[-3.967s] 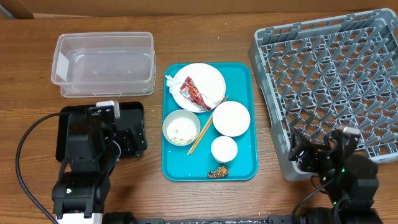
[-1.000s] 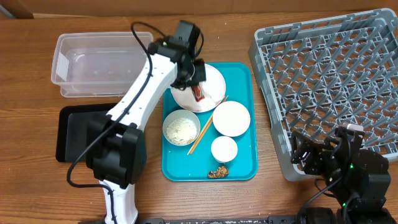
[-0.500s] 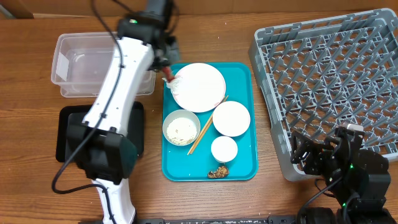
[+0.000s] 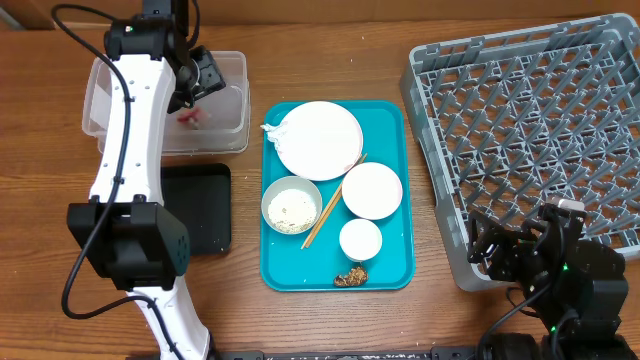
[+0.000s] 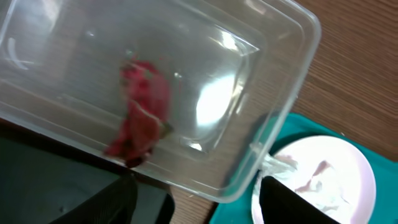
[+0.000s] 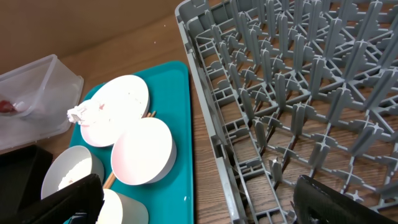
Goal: Sort waste into correct bins and load items into the dishwasher
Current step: 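Carry the red wrapper with the left gripper and drop it into the clear bin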
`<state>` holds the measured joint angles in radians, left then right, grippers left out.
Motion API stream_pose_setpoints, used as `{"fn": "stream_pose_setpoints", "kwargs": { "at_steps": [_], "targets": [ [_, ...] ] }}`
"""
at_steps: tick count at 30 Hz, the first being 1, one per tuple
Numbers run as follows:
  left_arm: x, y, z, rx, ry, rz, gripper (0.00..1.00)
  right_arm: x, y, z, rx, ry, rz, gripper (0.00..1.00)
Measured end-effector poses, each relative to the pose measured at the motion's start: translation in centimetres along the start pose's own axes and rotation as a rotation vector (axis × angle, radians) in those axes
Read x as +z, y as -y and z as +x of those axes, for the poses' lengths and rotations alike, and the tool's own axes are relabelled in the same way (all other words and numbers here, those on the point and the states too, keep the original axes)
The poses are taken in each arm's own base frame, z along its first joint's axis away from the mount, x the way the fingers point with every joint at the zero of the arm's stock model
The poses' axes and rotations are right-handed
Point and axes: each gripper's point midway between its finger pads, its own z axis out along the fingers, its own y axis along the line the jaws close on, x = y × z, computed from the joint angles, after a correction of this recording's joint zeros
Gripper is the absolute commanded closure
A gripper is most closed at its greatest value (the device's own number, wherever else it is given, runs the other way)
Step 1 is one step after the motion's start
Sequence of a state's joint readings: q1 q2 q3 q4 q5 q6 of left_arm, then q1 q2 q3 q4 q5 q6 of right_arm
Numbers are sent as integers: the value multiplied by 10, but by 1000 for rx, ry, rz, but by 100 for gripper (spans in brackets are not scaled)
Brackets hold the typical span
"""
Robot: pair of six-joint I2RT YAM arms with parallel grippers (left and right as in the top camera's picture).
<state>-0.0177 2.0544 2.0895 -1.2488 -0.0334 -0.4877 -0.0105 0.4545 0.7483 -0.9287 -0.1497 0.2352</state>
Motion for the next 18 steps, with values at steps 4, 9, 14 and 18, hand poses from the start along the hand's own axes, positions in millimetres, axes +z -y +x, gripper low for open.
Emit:
{"fn": "stream_pose_setpoints", "kwargs": {
  "at_steps": [4, 9, 14, 18],
  "targets": [
    [-1, 21, 14, 70, -27, 39, 32, 0, 0, 0, 0, 0, 0, 0],
    [-5, 65, 47, 233, -63, 79, 25, 0, 0, 0, 0, 0, 0, 0],
    [-7, 100, 81, 375, -72, 75, 25, 0, 0, 0, 0, 0, 0, 0],
    [4, 108, 98, 427, -106, 45, 28, 0, 0, 0, 0, 0, 0, 0]
  ]
}}
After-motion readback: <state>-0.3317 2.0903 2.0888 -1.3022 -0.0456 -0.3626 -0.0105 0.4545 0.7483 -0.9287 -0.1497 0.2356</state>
